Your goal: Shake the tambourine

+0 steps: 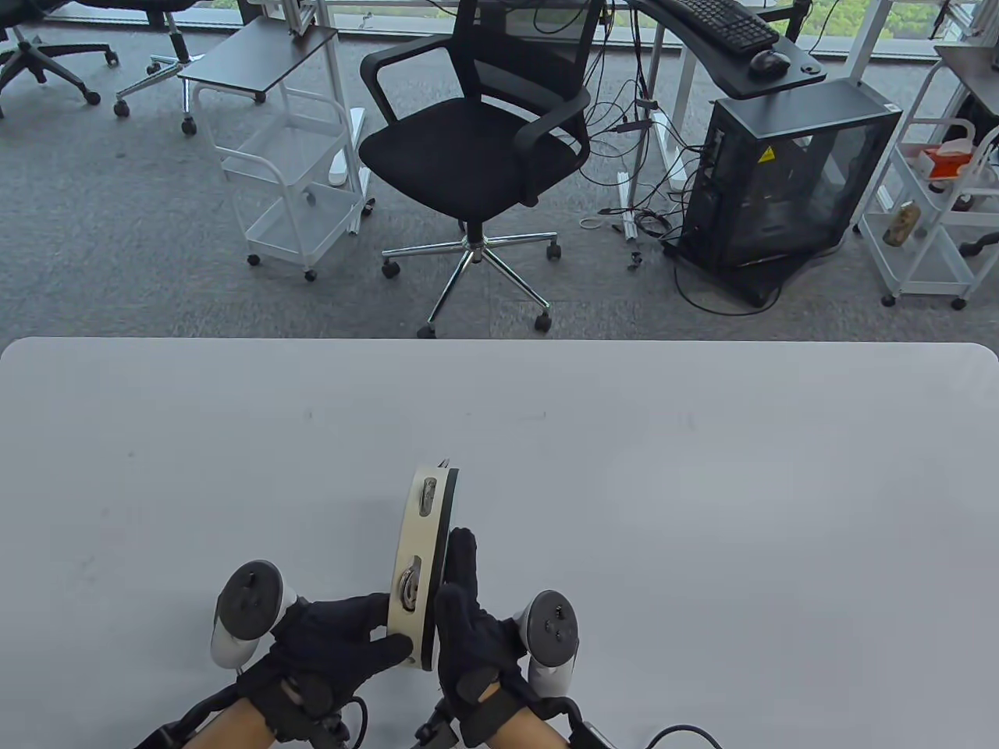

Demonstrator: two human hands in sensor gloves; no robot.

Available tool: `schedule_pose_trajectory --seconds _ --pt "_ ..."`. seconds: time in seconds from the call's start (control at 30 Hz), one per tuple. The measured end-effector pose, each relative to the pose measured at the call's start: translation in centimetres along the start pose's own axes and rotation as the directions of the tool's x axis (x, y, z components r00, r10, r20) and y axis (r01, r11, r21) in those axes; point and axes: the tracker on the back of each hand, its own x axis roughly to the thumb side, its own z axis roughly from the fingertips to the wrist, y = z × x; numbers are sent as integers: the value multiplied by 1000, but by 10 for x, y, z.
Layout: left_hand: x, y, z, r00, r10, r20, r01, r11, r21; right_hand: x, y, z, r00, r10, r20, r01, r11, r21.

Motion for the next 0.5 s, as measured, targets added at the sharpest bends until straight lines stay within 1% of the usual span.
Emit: schedule_pose_trajectory --seconds 0.13,0.27,0.33,0.37,0.43,0.5 --pt "-7 9 3 997 76 -16 -75 994 79 3 -2 0 999 28 24 -28 1000 -14" --pt "-12 21 11 987 159 -11 -152 963 221 7 -5 1 999 34 42 -33 999 -30" --pt "-14 26 16 981 194 -10 -182 935 305 7 -6 1 998 39 47 -37 999 -39" --pt "-14 27 18 980 200 -5 -187 925 331 8 -6 1 998 39 46 -37 998 -42" --pt "-15 28 20 978 209 0 -194 910 367 8 -6 1 998 41 44 -39 998 -45" --pt "-14 26 20 980 197 6 -186 917 353 8 -6 1 998 42 43 -41 998 -44"
